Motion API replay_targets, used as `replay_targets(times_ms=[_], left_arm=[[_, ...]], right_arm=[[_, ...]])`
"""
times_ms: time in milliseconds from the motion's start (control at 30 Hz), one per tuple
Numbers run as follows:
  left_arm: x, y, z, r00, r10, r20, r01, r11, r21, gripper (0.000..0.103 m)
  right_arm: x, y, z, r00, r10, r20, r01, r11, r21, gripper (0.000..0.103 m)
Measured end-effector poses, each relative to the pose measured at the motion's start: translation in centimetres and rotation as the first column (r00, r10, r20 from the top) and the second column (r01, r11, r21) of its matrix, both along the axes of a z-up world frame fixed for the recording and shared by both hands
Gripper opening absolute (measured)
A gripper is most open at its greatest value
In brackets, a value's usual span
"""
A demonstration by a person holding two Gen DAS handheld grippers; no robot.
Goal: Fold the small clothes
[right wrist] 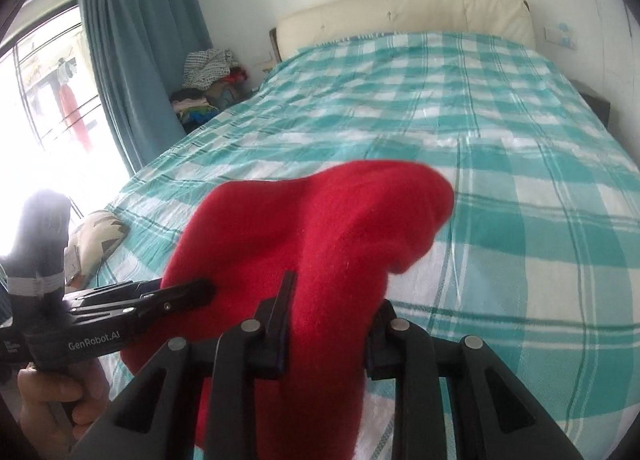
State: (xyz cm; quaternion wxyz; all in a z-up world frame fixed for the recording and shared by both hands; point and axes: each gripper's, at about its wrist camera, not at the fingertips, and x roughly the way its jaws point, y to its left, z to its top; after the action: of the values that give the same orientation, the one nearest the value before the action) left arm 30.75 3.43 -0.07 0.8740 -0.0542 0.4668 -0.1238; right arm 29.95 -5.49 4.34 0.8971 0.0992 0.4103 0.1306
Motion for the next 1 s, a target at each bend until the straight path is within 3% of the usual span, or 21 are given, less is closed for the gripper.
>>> replay_targets(times_ms=[67,100,200,233,300,367,500,667,800,1000], left_arm=[[-1.2,0.6,-1.7,1.000,0.009,-0.016,-0.007,0.991,0.135,0.079],[-2.1,0.6,-1.4,1.000,0.006,0.012,-0.008,0.986,0.169,0.079],[-5.4,0.8,1.7,0.986,0.005,0.169,-0.038,0.980,0.193,0.096],[-6.7,0.7,2.8,0.974,0.016,0.225,-0.060,0.979,0.192,0.103],[-9.0,0.6,4.6,0.952,0.026,0.304,-0.083,0.981,0.176,0.103],[-10.5,0.4,5.6,0.949,0.040,0.313,-0.097,0.981,0.170,0.103],[-13.4,-0.1,6.1,0.948,0.070,0.310,-0.131,0.975,0.178,0.103],[-16.2,-0.4,5.8,0.946,0.105,0.306,-0.178,0.959,0.222,0.103],[-18.2,-0.1,5.5,0.937,0.165,0.307,-0.240,0.945,0.223,0.103],[-19.3,0.1,5.0,0.958,0.161,0.238,-0.215,0.951,0.222,0.103]], right_arm=[[-0.7,-1.6,-3.2,0.994,-0.042,-0.105,0.039,0.999,-0.032,0.059],[-2.2,-2.7,-4.1,0.992,-0.062,-0.113,0.058,0.997,-0.045,0.060],[-6.2,-5.3,-4.1,0.991,-0.109,-0.077,0.105,0.993,-0.056,0.062],[-7.6,-5.8,-3.5,0.991,-0.121,-0.053,0.118,0.991,-0.060,0.069],[-10.3,-6.3,-1.7,0.993,-0.119,0.006,0.119,0.990,-0.078,0.084],[-13.0,-6.0,0.1,0.994,-0.093,0.064,0.100,0.987,-0.122,0.095],[-17.5,-4.4,2.5,0.990,-0.038,0.139,0.069,0.972,-0.224,0.096],[-21.6,-2.7,4.1,0.980,-0.009,0.197,0.064,0.961,-0.270,0.096],[-23.3,-2.0,4.7,0.980,-0.026,0.198,0.080,0.959,-0.272,0.097],[-24.9,-1.2,4.6,0.988,-0.053,0.147,0.095,0.952,-0.290,0.097]])
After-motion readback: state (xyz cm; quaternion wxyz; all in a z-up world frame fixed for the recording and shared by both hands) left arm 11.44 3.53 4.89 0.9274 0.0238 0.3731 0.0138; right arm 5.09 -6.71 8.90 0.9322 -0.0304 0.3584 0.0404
